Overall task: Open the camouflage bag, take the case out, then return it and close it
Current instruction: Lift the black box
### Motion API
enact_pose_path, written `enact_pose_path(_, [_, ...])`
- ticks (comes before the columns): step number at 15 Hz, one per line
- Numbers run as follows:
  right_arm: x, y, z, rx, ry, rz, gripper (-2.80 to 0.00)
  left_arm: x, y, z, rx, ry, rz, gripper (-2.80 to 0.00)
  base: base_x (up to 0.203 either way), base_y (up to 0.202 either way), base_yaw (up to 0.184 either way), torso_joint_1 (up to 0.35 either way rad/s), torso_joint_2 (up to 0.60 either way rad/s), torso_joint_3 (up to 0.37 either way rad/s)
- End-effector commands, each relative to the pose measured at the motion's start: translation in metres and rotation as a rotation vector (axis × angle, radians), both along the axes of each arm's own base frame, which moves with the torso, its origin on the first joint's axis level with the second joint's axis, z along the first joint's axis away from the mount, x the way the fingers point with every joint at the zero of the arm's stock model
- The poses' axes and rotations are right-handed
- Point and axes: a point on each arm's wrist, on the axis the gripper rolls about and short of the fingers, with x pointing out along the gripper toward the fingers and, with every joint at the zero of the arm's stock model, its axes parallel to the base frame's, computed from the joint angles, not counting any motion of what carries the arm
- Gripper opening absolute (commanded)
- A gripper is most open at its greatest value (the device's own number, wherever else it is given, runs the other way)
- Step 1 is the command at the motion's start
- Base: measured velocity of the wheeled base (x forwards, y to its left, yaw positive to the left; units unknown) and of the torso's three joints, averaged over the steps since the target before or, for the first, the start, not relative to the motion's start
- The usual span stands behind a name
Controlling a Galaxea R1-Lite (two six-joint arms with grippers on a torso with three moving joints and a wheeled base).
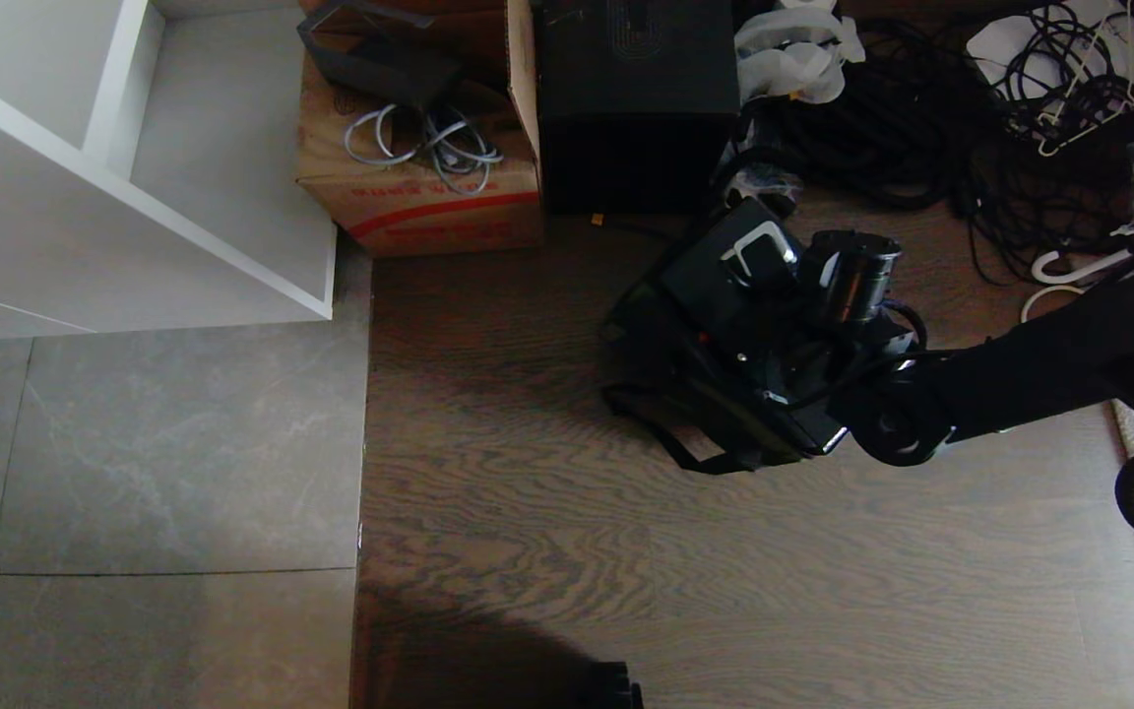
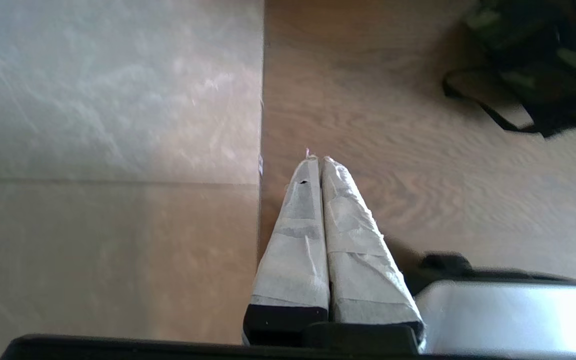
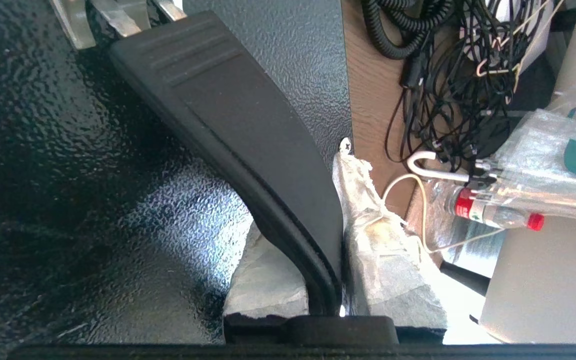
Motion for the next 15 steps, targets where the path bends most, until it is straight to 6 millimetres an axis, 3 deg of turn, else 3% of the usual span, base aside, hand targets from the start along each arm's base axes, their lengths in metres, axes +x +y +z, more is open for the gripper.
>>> enact_pose_path(1, [0.001, 0.001, -0.005, -0.007, 0.01, -0.003, -2.8, -0.002, 0.0, 0.001, -0.013, 0.006, -0.002, -2.8, 0.0, 0.0, 0.0, 0.0, 0.0, 0.0])
enact_pose_path(4, [0.002, 0.001, -0.006, -0.008, 0.012, -0.004, -2.8, -0.003, 0.0, 0.004, -0.051, 0.006, -0.001, -2.8, 0.0, 0.0, 0.0, 0.0, 0.0, 0.0])
enact_pose_path(10, [0.004, 0.002, -0.009, -0.01, 0.016, -0.002, -2.8, -0.009, 0.0, 0.043, -0.243, -0.024, 0.0, -2.8, 0.0, 0.0, 0.0, 0.0, 0.0, 0.0])
enact_pose_path(15, [0.005, 0.003, -0.01, -0.013, 0.018, -0.001, -2.8, -0.006, 0.0, 0.056, -0.304, -0.014, 0.001, -2.8, 0.0, 0.0, 0.0, 0.0, 0.0, 0.0])
